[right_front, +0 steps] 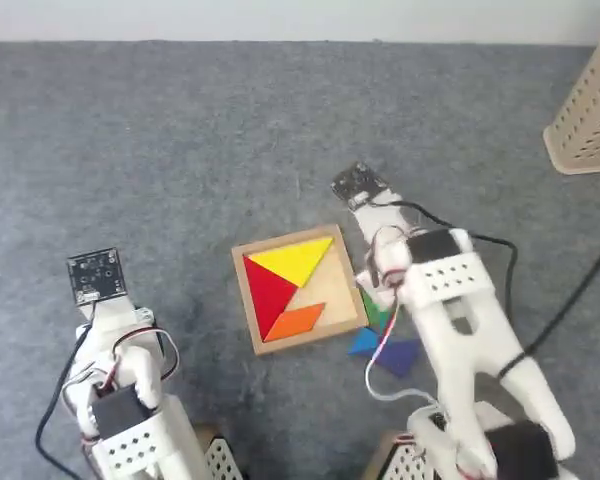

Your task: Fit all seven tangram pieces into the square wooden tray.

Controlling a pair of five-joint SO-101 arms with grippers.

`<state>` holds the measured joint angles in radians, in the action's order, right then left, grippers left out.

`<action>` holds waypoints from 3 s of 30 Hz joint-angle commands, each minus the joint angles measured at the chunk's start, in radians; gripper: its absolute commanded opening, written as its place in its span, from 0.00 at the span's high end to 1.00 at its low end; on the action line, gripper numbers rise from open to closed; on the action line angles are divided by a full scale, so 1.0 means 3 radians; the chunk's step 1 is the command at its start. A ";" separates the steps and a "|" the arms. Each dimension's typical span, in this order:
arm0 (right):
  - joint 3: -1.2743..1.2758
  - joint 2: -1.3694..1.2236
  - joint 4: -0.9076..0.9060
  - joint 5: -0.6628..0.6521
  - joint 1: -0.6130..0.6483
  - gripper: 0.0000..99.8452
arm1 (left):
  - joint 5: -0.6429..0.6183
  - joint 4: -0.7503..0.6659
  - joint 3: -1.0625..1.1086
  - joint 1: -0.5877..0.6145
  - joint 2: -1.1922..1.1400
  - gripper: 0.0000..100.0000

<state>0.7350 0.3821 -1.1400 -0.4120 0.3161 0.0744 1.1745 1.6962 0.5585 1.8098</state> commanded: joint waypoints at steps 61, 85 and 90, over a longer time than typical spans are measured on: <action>-0.0465 -0.1158 0.0212 -0.0159 -0.0473 0.94 | -0.0046 0.0020 -0.0033 -0.0015 0.0026 0.99; 0.0378 -0.0560 0.0601 0.0363 -0.0355 0.84 | -0.0046 0.0020 -0.0033 -0.0010 0.0026 0.99; 0.0373 -0.0683 0.0703 0.0414 -0.0355 0.84 | -0.0046 0.0020 -0.0033 -0.0010 0.0026 0.99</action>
<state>0.8562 0.1795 -0.9513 -0.2984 0.1979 0.0744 1.1745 1.6962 0.5585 1.8098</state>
